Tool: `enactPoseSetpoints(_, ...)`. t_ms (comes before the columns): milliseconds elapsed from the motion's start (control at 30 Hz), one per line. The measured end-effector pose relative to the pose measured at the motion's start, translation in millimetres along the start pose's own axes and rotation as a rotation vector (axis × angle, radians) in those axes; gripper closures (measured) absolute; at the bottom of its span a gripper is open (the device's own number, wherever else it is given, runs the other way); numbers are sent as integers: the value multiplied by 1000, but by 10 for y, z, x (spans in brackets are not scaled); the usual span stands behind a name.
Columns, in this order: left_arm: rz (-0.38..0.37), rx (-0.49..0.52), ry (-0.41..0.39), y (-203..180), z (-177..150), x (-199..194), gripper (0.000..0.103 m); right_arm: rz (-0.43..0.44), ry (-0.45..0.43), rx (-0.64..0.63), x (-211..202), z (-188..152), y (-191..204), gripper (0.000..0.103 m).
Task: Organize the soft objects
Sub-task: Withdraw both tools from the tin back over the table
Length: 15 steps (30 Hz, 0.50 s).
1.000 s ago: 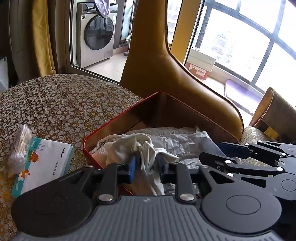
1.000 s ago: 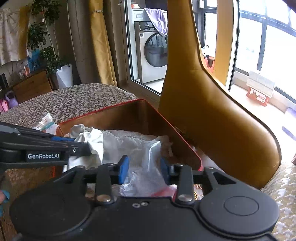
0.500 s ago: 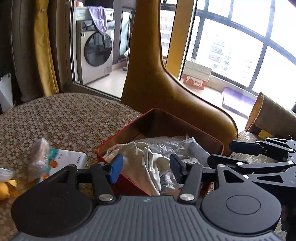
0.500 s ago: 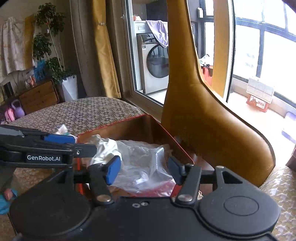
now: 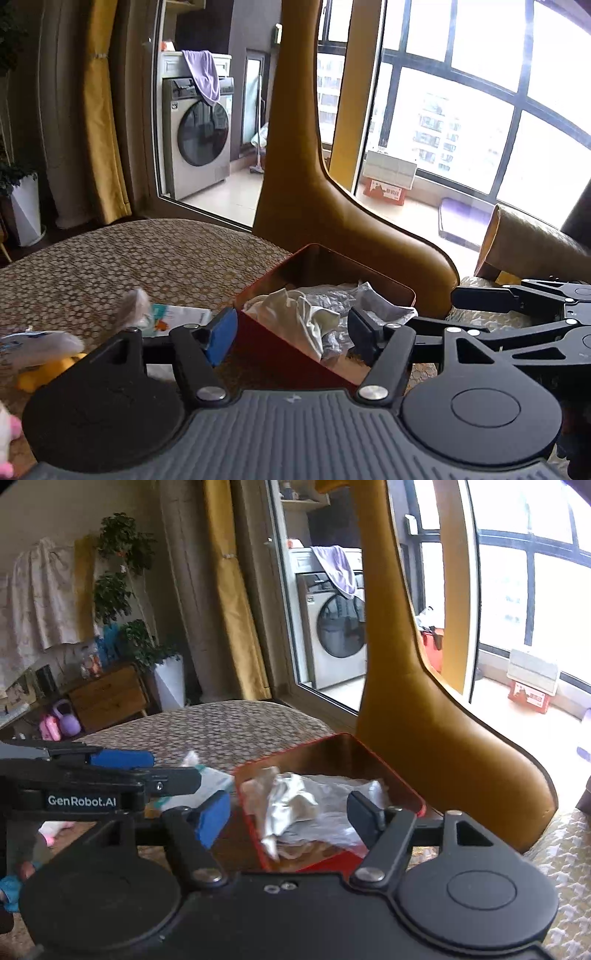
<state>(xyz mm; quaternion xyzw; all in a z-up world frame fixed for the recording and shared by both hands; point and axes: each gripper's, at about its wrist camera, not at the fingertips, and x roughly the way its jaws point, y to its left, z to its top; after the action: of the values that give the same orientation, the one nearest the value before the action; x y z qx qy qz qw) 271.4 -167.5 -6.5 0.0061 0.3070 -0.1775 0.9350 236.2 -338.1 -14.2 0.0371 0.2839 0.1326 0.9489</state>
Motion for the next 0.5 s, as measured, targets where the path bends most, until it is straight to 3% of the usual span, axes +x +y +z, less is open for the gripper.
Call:
enactPoseSetpoints(267, 8, -12, -16, 167, -126, -449, 37, 42, -27, -21, -249, -16, 352, 22)
enactPoseSetpoints(500, 21, -45, -27, 385, -283, -777, 30, 85, -49, -28, -371, -53, 656, 15)
